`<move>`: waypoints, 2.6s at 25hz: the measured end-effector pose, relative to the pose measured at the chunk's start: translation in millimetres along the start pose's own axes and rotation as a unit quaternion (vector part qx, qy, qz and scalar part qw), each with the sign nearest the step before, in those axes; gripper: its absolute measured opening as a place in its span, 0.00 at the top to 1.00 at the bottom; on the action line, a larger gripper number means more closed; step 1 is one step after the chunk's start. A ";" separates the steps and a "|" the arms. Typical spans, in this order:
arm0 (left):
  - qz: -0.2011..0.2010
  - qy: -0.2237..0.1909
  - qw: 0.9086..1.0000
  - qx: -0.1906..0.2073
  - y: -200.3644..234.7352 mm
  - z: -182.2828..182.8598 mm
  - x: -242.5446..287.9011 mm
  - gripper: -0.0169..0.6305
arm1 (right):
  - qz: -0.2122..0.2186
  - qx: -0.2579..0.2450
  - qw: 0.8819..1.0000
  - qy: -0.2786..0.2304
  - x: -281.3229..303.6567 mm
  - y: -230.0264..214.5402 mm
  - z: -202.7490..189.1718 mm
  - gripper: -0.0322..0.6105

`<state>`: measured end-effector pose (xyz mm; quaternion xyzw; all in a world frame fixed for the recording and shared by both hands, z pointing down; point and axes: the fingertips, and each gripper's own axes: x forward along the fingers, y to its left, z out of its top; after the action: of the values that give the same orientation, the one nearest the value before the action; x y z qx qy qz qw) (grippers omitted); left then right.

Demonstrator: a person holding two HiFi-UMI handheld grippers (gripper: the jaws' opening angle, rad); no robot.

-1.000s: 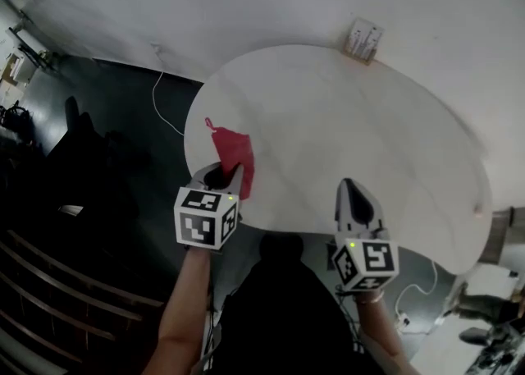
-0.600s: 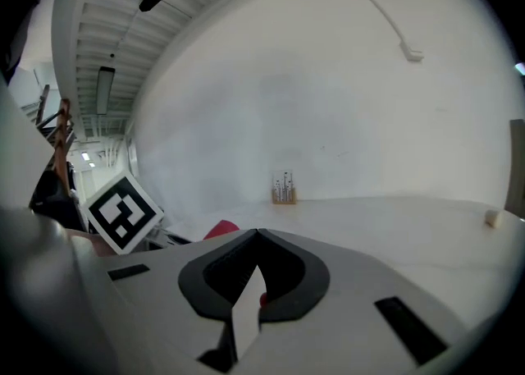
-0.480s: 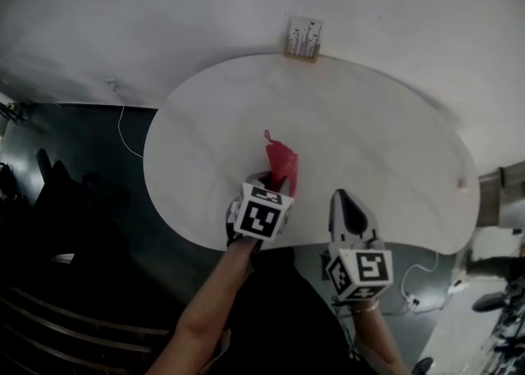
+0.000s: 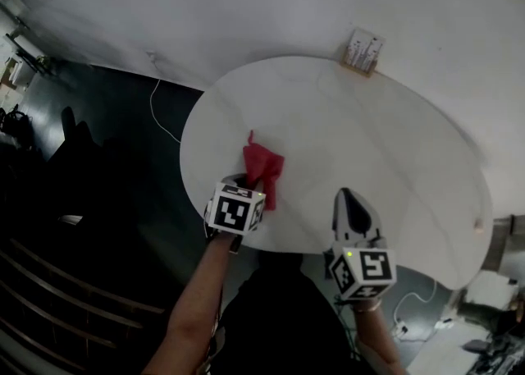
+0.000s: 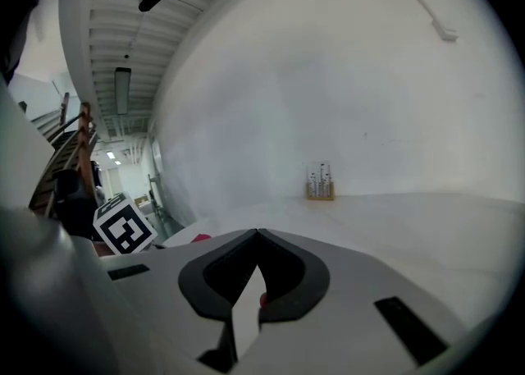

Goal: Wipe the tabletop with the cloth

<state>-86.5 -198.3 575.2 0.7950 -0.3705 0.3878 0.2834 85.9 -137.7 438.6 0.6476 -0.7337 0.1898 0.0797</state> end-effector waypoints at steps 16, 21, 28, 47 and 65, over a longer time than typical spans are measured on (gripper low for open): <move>0.154 -0.037 0.978 -0.134 175.9 -83.7 -96.8 0.91 | 0.054 -0.038 0.998 0.004 22.9 82.1 -3.3 0.95; 0.132 -0.082 0.980 -0.124 160.9 -39.7 -113.3 0.91 | 0.026 -0.032 0.999 0.000 11.6 60.9 -1.3 0.95; 0.020 -0.113 0.993 -0.030 49.9 61.6 -68.2 0.91 | -0.031 -0.010 0.999 -0.016 1.2 8.9 11.0 0.95; -0.107 0.001 0.988 0.112 -123.2 96.2 72.3 0.91 | -0.125 0.036 0.992 -0.001 -14.9 -92.1 3.0 0.95; 0.064 -0.048 0.993 -0.091 110.9 21.0 -8.0 0.90 | 0.030 -0.015 0.999 0.023 63.8 16.9 8.1 0.95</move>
<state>-171.0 -273.5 575.3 0.7580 -0.4676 0.3316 0.3112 60.8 -197.9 451.3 0.6196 -0.7534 0.1959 0.1010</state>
